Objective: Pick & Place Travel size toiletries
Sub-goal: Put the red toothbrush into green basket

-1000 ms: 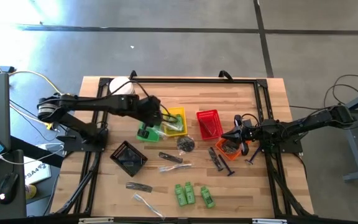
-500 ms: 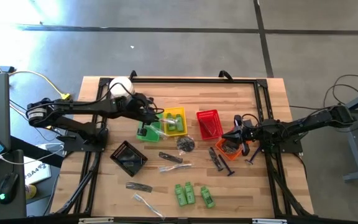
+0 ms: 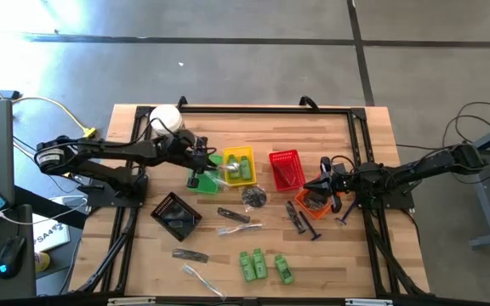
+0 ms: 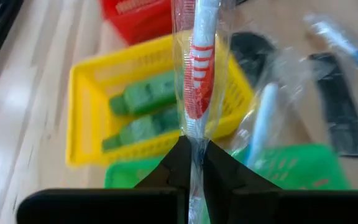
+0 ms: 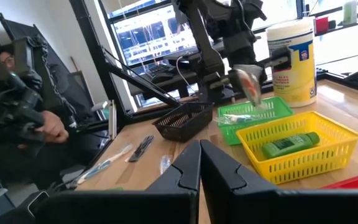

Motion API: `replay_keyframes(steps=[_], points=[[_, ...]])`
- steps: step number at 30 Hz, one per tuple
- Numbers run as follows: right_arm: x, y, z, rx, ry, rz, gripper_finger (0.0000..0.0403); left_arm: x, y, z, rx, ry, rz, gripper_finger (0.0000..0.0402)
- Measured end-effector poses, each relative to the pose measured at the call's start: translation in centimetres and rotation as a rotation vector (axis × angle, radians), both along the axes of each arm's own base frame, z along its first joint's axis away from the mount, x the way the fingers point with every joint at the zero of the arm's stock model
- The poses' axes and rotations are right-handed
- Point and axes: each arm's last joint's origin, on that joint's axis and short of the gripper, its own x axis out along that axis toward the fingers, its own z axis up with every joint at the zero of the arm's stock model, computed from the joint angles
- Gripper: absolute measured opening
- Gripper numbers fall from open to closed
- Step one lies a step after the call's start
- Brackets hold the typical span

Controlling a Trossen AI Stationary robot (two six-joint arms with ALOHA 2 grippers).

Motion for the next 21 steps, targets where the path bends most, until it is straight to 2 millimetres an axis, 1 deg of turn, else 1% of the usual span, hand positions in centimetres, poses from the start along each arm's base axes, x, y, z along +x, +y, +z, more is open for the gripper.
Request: replay_keyframes(steps=[5,10,17,21], points=[[0.0,0.0,0.0,0.01,0.001,0.0,0.0002,-1.1,1.0,-1.3,-0.022,-0.002,0.073,0.0016],[0.0,0.0,0.0,0.009,0.001,-0.014,0.0002,-1.9,1.2,-2.2,-0.025,0.028,0.093,0.0016],[0.0,-0.1,0.0,0.009,0.001,-0.025,0.0002,-2.1,1.2,-2.6,-0.011,0.046,0.087,0.0018],[0.0,-0.1,0.0,0.01,0.001,-0.026,0.0002,-2.1,1.2,-2.7,-0.014,0.05,0.089,0.0029]])
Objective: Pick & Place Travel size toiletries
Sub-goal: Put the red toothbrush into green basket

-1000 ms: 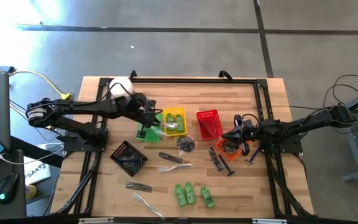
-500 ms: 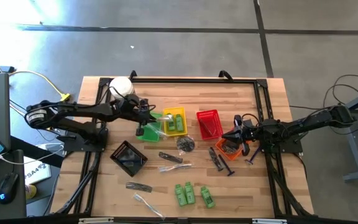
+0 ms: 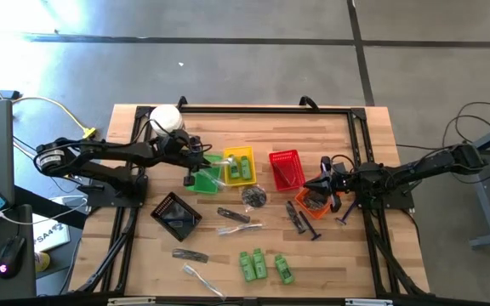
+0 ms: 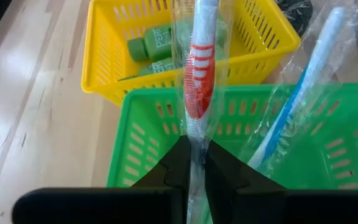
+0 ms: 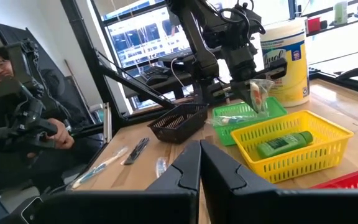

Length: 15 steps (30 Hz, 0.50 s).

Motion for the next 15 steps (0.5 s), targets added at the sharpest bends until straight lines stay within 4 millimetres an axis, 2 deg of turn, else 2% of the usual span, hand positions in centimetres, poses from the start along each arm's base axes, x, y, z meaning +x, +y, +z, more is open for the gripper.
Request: replay_keyframes(steps=[5,15], points=[[0.0,0.0,0.0,0.002,0.0,0.0,0.0002,-0.03,-0.01,-0.05,-0.025,0.004,0.018,0.0069],[0.0,0.0,0.0,0.002,0.0,0.0,0.0002,-0.07,0.1,-0.08,-0.024,0.013,0.066,0.0183]])
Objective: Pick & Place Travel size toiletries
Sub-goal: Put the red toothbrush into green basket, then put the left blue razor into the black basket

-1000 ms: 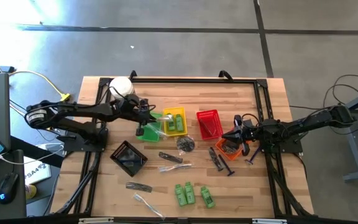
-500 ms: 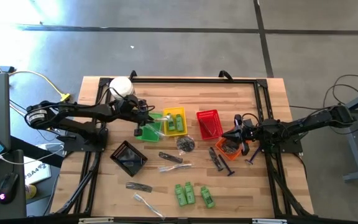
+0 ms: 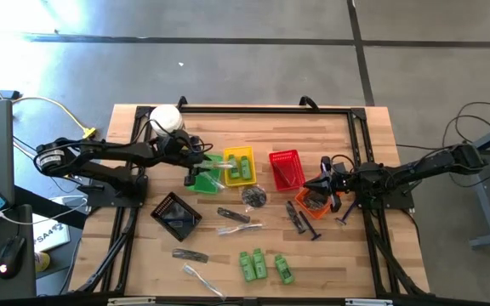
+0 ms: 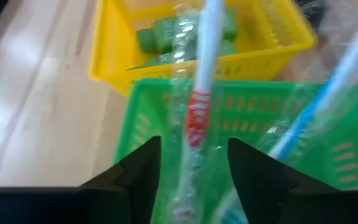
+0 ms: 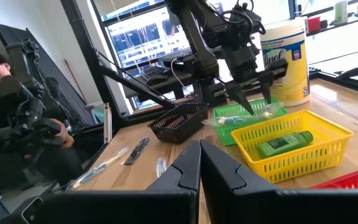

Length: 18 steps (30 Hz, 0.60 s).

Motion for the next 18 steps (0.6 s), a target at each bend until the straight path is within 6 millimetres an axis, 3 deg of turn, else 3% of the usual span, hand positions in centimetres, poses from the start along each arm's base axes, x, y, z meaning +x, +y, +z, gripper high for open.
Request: replay_keyframes(steps=[6,13,18], points=[[0.0,0.0,0.0,0.0,0.0,0.0,0.0002,0.3,0.2,1.6,0.017,-0.075,0.035,0.0215],[0.0,0.0,0.0,0.0,0.003,0.001,0.0002,-0.3,-0.3,7.8,-0.088,-0.203,0.078,0.0218],[0.0,0.0,-0.1,-0.002,0.014,0.001,0.0002,-2.2,-3.1,11.9,-0.107,-0.254,-0.021,0.019]])
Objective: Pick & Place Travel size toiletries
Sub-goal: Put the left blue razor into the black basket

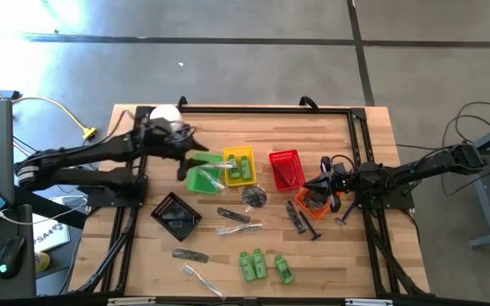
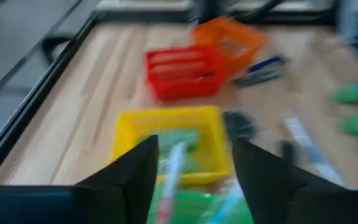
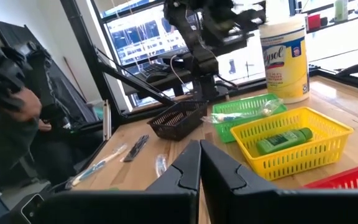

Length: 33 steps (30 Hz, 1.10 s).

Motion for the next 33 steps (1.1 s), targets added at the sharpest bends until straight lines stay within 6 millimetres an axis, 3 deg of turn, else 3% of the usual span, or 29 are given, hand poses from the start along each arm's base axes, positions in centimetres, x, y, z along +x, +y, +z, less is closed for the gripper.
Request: replay_keyframes(steps=[6,9,13,22,29,33], points=[[0.0,0.0,-0.1,-0.001,0.009,0.0,0.0002,-4.0,-4.1,3.3,0.106,-0.206,-0.186,0.0059],[0.0,0.0,-0.1,-0.001,0.009,-0.002,0.0002,-6.2,-5.1,2.7,0.17,-0.313,-0.24,0.001],[0.0,0.0,-0.1,-0.003,0.009,-0.004,0.0002,-7.6,-5.4,-0.3,0.2,-0.39,-0.187,0.0012],[0.0,-0.2,-0.1,-0.021,0.005,-0.054,0.0002,-7.4,-5.3,-7.0,0.166,-0.392,-0.131,0.0001],[0.0,-0.2,-0.1,-0.021,0.005,-0.057,0.0002,-7.2,-5.3,-10.2,0.106,-0.333,-0.119,0.0],[0.0,-0.1,-0.2,-0.015,0.015,-0.051,0.0002,-7.2,-5.2,-10.6,0.086,-0.34,-0.103,0.0]])
